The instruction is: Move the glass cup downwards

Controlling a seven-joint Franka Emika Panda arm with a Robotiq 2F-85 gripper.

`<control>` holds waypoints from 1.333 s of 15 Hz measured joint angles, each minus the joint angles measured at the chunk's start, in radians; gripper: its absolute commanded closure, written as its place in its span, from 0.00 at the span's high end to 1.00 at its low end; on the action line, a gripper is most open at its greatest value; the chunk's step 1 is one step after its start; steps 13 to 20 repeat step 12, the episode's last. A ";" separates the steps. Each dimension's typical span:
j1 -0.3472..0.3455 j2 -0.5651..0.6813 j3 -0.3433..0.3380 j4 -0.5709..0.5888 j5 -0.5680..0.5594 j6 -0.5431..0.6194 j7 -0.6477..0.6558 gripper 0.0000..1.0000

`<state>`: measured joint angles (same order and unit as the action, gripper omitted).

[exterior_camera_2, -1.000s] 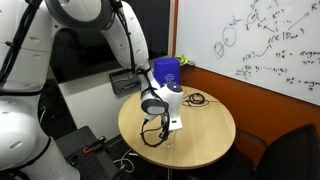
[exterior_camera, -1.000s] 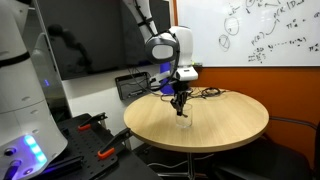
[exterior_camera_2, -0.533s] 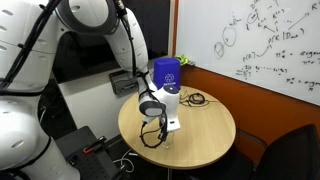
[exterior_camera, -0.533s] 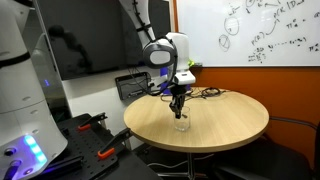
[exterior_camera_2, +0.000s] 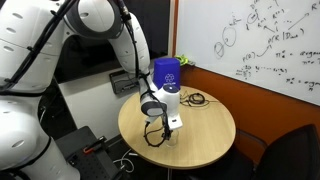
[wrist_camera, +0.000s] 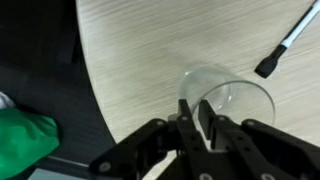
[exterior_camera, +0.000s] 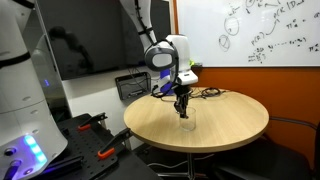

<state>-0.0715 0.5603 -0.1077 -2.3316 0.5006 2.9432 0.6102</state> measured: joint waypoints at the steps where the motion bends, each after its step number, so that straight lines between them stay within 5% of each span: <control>1: 0.000 0.000 -0.001 0.001 0.000 0.000 0.000 0.60; 7: -0.003 -0.043 -0.008 -0.007 -0.005 -0.007 -0.023 0.99; 12: 0.028 -0.200 -0.035 -0.063 -0.077 -0.084 -0.038 1.00; 20: 0.028 -0.200 -0.035 -0.063 -0.077 -0.084 -0.038 1.00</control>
